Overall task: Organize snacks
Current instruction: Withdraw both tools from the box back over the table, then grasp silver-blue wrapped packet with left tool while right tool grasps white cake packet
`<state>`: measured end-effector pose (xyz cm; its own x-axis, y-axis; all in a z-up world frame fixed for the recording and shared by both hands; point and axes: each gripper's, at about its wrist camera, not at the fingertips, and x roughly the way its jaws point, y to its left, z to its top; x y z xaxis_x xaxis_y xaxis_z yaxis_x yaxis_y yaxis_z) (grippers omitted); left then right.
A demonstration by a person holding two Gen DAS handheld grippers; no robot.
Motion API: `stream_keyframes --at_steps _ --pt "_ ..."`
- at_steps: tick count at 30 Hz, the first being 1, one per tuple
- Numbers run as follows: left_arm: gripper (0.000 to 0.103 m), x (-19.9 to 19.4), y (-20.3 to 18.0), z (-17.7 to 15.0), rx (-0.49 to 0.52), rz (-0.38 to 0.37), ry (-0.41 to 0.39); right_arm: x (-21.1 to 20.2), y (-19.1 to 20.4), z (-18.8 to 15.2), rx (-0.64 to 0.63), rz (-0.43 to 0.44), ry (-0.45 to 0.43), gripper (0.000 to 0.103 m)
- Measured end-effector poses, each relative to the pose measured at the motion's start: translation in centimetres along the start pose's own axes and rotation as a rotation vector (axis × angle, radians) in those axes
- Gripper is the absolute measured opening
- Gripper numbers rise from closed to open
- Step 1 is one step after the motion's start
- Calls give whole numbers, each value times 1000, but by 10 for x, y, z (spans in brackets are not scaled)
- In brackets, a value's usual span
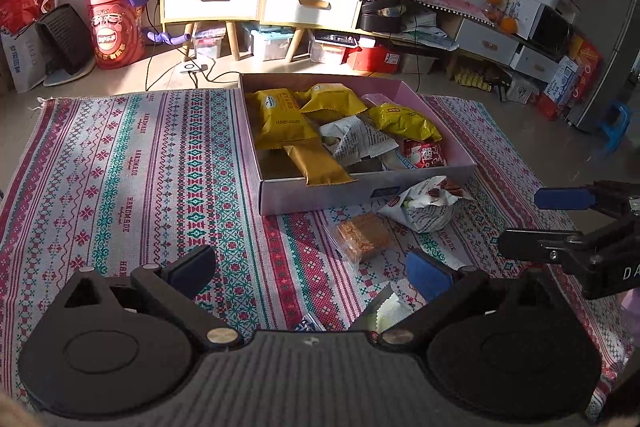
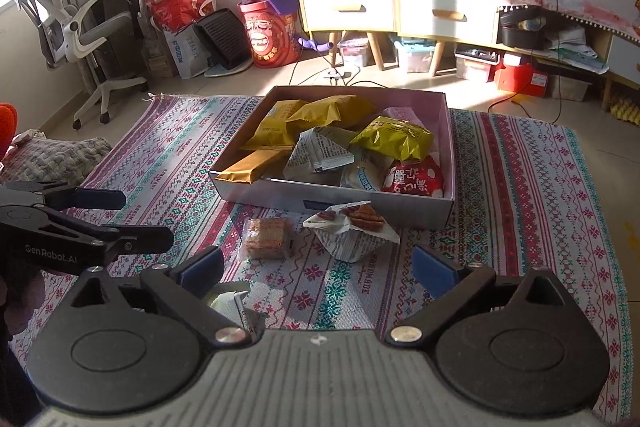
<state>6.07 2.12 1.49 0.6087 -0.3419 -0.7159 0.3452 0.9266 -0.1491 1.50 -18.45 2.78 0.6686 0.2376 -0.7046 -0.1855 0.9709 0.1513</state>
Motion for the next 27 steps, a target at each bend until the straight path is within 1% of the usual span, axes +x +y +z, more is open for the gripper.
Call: stream_keyframes --at_steps 4,10,12,14,18,24,27 --pt "103 -1 1 -15 17 -3 19 1 -1 -9 6 16 16 100" --pt "103 3 4 -29 32 10 45 -2 4 -23 -32 22 33 101" --pt "103 5 5 -34 60 11 56 -1 6 -28 -59 17 39 100" --pt "103 9 7 -39 96 30 65 1 8 -33 -80 19 47 100" --pt "103 15 14 -47 145 34 83 6 12 -41 -108 37 66 100" --pt "101 23 16 -54 216 -12 110 10 24 -46 -155 84 80 100" --pt "95 27 12 -56 264 -32 118 15 33 -49 -186 107 89 100"
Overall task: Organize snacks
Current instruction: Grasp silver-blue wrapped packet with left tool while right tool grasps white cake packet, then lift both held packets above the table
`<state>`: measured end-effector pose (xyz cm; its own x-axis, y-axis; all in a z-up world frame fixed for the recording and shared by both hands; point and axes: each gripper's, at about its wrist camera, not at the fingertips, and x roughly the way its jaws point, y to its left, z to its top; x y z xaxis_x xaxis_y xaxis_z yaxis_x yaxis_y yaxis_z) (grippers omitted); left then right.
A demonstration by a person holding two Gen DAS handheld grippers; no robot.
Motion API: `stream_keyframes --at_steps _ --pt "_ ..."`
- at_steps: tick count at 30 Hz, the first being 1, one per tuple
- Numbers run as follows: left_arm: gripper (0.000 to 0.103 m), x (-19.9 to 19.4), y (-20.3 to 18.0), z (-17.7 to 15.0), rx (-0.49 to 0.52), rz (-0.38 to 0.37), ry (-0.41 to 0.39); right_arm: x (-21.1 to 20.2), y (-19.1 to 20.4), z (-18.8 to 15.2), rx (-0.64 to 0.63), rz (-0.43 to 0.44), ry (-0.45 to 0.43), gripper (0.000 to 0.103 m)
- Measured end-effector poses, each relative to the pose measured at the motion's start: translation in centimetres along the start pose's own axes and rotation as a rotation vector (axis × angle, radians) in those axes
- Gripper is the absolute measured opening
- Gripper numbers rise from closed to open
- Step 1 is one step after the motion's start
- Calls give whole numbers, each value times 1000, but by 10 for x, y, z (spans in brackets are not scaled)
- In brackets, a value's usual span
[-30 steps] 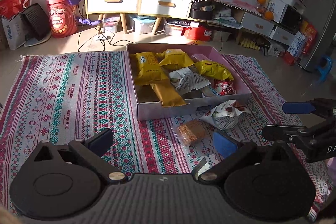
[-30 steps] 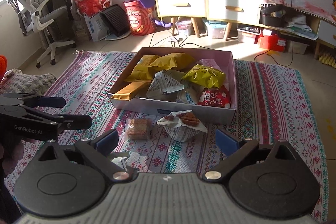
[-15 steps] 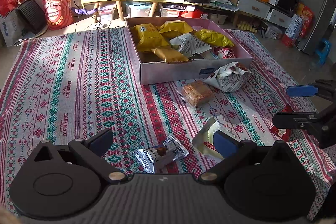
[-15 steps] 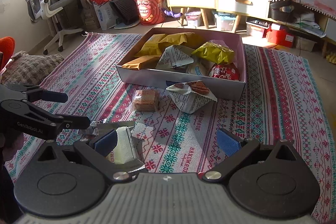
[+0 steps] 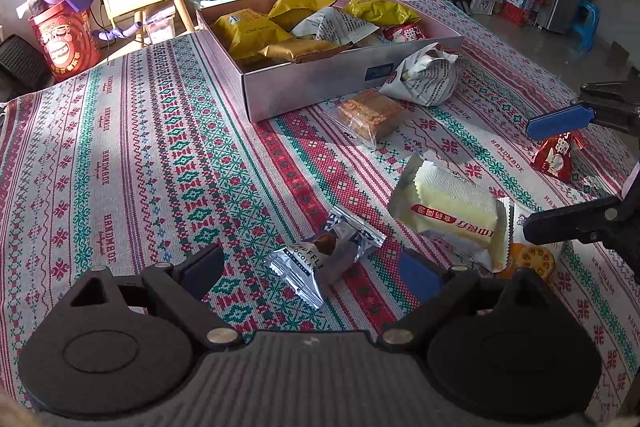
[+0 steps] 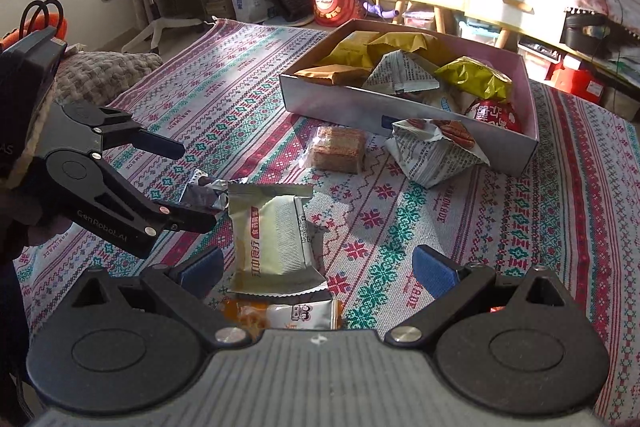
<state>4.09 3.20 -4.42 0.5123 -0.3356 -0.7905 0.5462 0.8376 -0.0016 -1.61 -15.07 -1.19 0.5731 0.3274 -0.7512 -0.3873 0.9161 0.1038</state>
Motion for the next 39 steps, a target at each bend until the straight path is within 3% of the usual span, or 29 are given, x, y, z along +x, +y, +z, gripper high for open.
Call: stream_keyframes --at_steps 2,12,23,27,33,39 --pt "86 4 -2 0 22 -13 14 5 5 -1 -14 9 11 100" --pt "69 5 -3 4 26 -16 28 27 20 1 -64 18 49 100" --pt "38 3 5 9 -47 28 44 41 33 2 -92 2 60 98" --pt "36 2 6 9 -72 35 48 46 37 3 -118 -13 54 96" --pt "35 2 9 10 -110 41 55 46 37 5 -130 -34 35 85" --pt "33 0 10 11 -136 41 59 45 36 7 -132 -56 15 60"
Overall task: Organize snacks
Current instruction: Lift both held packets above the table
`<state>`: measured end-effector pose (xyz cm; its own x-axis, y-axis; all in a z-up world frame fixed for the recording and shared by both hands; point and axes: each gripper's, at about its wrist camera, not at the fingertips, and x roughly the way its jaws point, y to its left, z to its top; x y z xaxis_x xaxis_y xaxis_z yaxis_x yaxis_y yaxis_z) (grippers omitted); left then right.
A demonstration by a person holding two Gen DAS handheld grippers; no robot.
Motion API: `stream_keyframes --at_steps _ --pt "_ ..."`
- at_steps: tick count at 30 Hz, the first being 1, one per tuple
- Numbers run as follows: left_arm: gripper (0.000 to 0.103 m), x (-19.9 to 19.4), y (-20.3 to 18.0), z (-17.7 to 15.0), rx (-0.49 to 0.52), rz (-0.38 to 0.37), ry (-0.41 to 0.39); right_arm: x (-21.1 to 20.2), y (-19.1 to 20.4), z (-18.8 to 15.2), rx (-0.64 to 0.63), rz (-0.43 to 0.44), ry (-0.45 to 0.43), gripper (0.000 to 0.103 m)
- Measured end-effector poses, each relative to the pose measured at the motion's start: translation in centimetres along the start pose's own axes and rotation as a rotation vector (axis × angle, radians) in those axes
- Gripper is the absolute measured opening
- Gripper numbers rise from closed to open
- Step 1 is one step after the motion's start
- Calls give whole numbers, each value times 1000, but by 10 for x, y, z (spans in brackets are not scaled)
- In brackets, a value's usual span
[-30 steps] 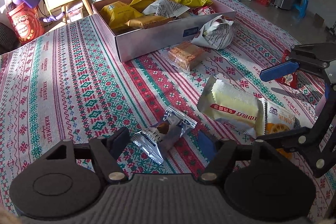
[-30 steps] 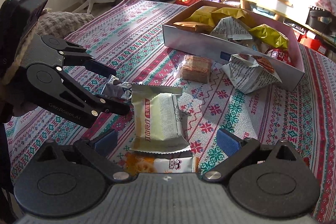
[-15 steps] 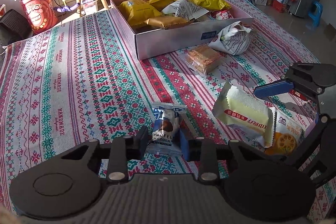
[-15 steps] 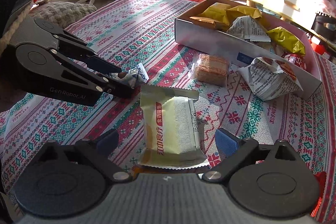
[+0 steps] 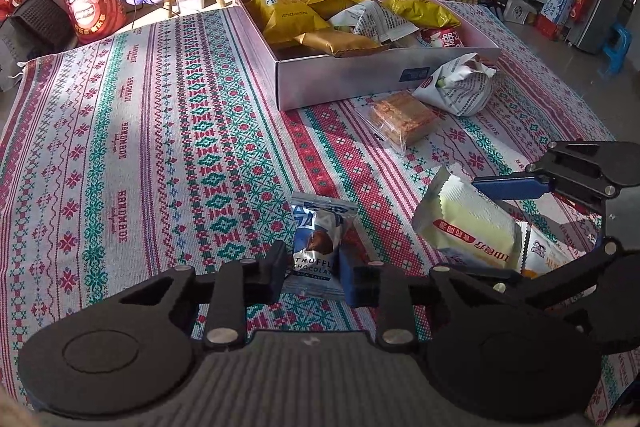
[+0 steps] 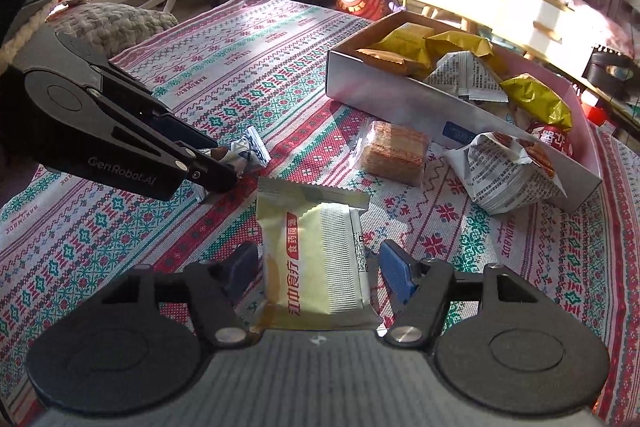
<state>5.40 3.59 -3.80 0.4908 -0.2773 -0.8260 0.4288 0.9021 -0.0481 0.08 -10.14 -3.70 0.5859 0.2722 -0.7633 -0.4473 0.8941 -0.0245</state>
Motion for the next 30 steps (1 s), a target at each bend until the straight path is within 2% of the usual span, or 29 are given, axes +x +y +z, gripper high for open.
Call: stream_keyframes --at_steps 2,30 --pt "33 0 0 0 -3 0 1 -1 0 2 -1 4 -4 46" --pt "33 -1 0 0 -3 1 3 -5 -6 7 39 1 -14 44"
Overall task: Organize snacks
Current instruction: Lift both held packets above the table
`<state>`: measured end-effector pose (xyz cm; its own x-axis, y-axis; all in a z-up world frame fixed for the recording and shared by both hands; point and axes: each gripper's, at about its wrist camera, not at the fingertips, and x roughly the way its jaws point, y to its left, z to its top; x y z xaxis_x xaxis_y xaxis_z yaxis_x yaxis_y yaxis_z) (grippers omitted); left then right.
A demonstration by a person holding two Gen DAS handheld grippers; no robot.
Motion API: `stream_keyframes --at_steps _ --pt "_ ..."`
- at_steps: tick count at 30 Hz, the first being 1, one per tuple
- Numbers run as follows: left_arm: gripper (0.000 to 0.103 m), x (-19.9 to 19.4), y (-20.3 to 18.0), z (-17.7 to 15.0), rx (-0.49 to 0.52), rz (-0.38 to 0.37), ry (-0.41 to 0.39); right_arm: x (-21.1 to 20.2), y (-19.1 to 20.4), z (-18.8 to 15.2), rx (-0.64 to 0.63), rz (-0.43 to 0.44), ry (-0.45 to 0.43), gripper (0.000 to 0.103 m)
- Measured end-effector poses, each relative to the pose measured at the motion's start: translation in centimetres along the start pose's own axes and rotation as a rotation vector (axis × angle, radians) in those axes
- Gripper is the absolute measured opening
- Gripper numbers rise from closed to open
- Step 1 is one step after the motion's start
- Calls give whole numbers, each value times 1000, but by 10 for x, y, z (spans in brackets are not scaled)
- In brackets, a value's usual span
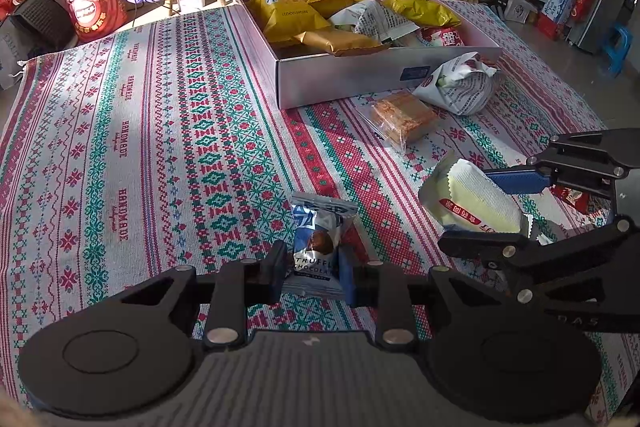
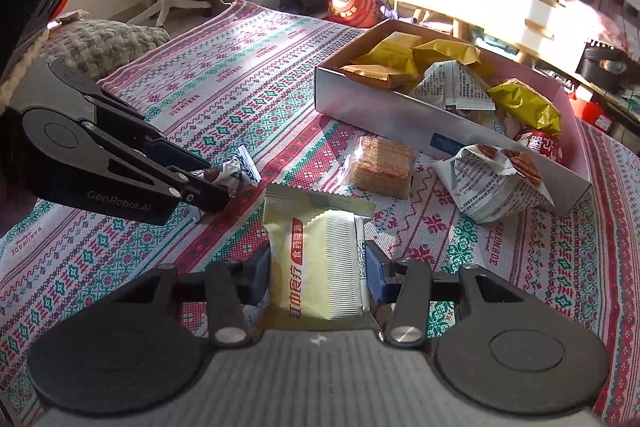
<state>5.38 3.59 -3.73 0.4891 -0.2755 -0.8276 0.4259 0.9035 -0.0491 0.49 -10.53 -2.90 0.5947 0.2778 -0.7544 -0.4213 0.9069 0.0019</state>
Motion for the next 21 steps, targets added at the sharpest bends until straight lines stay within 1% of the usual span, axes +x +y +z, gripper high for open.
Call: stream_keyframes --at_steps 4,14,16,19,21 --pt "33 0 0 0 0 1 -1 -1 0 1 3 0 -6 44" --pt "28 -4 1 1 -15 -15 -3 -11 -9 8 45 0 -43 43" --pt "27 -4 -1 2 -4 -11 0 -13 -10 9 52 2 -48 43" --pt "28 -3 -7 1 40 4 -6 -14 -11 10 59 3 -49 43" --pt "30 -1 -9 0 65 14 -3 -13 -11 10 60 2 -49 43"
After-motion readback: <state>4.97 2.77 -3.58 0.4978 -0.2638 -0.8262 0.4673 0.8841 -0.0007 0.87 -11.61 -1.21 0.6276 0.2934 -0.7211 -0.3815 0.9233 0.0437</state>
